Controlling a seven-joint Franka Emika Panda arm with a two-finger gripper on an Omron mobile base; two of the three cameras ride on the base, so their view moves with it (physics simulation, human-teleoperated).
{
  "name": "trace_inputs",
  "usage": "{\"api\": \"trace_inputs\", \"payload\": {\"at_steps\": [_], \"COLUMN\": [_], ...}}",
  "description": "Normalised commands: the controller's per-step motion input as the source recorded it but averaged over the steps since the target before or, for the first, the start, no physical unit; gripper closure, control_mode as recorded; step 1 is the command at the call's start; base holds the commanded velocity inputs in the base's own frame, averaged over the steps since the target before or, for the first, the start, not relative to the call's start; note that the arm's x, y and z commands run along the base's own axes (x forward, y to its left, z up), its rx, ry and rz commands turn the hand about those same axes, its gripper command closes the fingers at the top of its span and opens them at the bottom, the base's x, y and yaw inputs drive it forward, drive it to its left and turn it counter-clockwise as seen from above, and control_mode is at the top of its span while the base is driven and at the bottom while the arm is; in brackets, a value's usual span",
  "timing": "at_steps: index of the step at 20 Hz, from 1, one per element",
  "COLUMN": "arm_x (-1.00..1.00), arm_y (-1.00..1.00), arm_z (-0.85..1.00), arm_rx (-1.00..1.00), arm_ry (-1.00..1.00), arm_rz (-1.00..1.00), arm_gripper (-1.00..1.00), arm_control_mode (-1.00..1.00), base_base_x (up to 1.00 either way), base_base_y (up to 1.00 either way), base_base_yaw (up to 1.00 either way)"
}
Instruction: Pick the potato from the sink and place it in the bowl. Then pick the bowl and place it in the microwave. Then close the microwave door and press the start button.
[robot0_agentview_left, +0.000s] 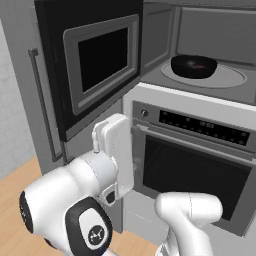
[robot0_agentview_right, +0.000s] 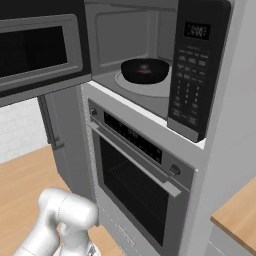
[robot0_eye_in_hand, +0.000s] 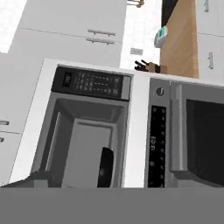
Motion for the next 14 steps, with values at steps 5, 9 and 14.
{"api": "trace_inputs", "payload": {"at_steps": [5, 9, 14], "arm_x": [0.10, 0.41, 0.83], "arm_y": [0.80, 0.22, 0.43], "arm_z": [-0.65, -0.27, -0.46], "arm_rx": [0.00, 0.00, -0.03], "arm_ry": [-0.25, -0.03, -0.12], "arm_rz": [-0.06, -0.04, -0.08], "arm_gripper": [-1.00, -1.00, -1.00], "arm_control_mode": [-1.00, -1.00, -1.00], "base_base_x": [0.00, 0.00, 0.00], "base_base_y": [0.00, 0.00, 0.00], "base_base_yaw": [0.00, 0.00, 0.00]}}
